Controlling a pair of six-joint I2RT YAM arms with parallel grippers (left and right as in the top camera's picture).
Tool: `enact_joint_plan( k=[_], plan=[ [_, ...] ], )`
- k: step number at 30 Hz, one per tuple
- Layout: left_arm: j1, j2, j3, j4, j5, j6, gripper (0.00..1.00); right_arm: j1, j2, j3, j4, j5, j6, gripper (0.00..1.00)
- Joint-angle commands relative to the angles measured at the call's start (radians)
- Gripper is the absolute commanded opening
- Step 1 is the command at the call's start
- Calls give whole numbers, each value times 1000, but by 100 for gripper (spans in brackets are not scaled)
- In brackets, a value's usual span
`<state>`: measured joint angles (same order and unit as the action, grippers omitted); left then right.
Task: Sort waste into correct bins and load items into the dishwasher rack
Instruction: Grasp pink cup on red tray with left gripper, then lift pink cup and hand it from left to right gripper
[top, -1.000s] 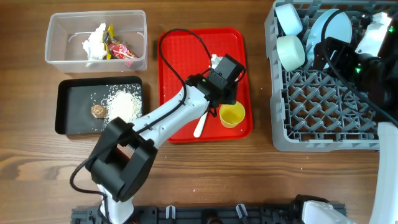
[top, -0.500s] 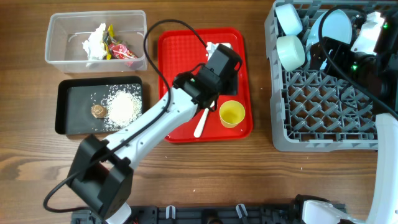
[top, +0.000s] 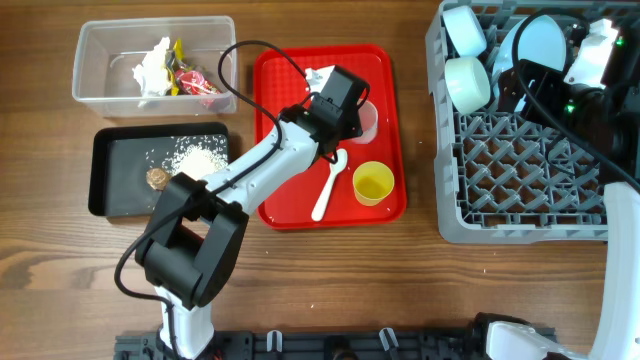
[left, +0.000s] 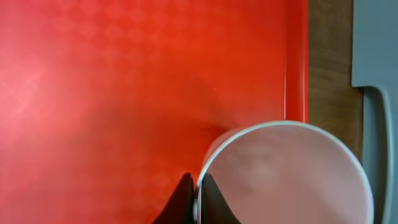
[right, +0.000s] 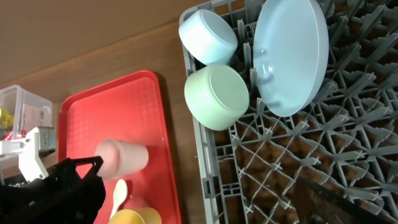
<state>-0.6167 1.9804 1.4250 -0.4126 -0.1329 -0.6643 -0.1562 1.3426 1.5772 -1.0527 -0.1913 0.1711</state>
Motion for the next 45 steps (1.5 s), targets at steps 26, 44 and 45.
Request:
enact_joint_plan(
  k=[26,44,45],
  plan=[
    [471,-244,2,-3,1321,106,4,270,514,-33,463,-1352,-299,92],
    [461,-243,2,158,1322,-25,4,353,515,-33,733,-1178,-37,71],
    [461,-243,2,158,1321,-25,4,354,515,-33,766,-1177,-10,70]
  ],
)
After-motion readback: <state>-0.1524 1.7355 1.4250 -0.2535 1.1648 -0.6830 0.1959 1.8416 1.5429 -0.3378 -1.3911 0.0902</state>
